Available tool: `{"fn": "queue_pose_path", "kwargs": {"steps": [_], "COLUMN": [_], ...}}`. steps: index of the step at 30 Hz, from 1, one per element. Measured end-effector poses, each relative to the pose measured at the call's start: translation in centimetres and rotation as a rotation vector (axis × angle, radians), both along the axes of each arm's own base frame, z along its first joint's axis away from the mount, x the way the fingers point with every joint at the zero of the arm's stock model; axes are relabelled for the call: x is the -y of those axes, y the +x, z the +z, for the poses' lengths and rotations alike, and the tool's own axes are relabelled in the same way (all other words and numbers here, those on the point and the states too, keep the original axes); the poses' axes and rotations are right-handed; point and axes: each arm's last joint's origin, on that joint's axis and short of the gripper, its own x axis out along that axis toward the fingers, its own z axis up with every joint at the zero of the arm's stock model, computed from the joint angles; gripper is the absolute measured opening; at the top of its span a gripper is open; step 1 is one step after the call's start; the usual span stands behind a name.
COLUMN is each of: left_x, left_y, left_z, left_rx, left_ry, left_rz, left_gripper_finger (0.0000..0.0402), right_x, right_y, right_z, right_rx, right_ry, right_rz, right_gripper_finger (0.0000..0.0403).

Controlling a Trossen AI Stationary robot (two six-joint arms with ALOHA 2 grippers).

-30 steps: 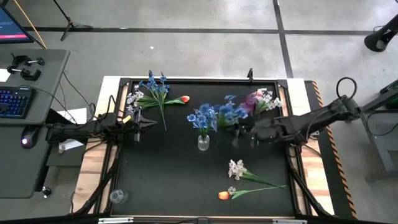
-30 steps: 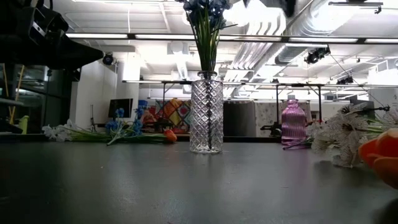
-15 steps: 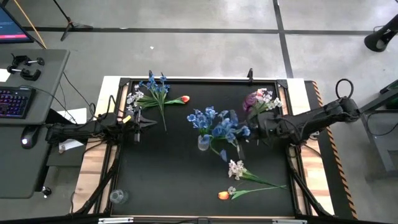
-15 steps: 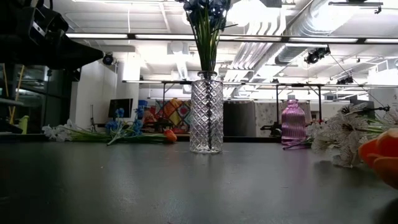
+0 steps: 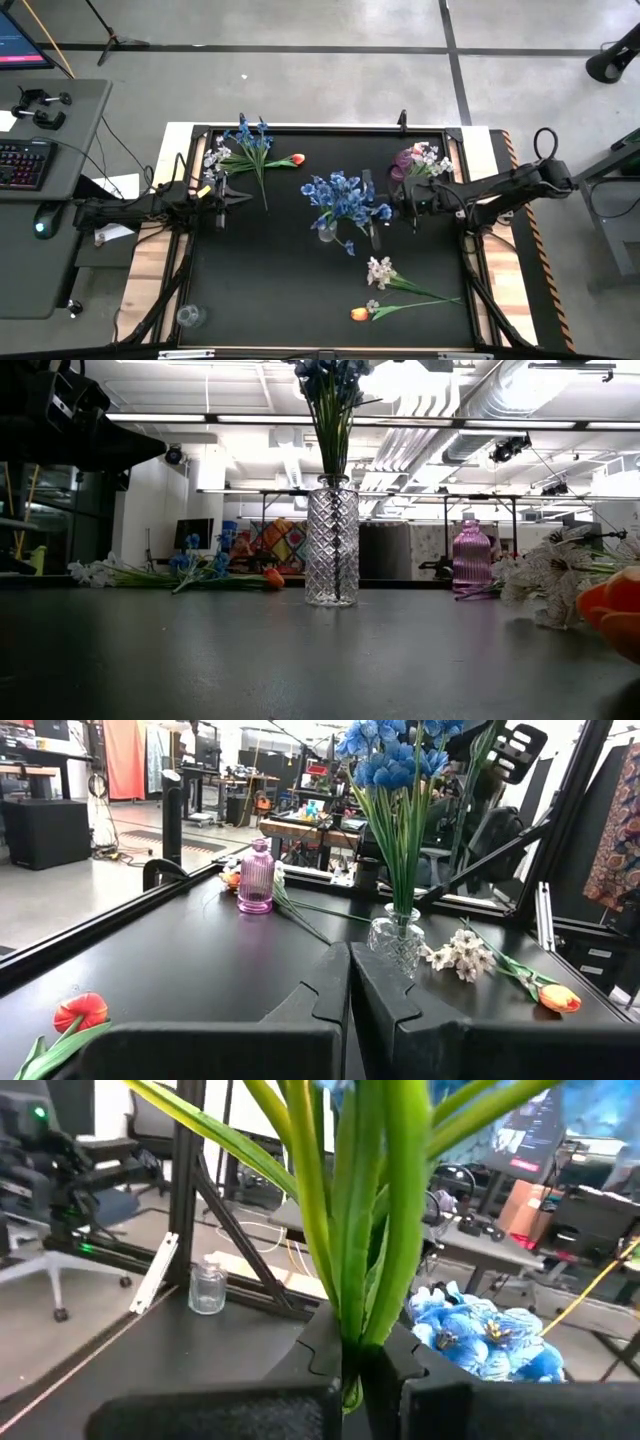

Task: Sort flowers into vase by color
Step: Put the bottom blue flowers into the top transparent vase

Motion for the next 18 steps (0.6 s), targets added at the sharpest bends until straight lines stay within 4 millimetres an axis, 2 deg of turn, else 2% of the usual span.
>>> {"fn": "queue_pose_path", "kwargs": {"steps": [5,18], "left_x": [0.0,0.0], "left_y": [0.0,0.0], "left_z": [0.0,0.0], "left_rx": [0.000,0.000], "left_ry": [0.000,0.000], "left_rz": [0.000,0.000], "left_gripper_finger": [0.0001,0.0001], "right_x": [0.2,0.6], "right_y": [0.0,0.1], "right_z": [-0.5,-1.3], "right_rx": [-0.047,-0.122], "right_ry": [-0.054,-0.069], "right_rz": [-0.049,-0.067], "right_gripper_finger": [0.0000,0.0000]}}
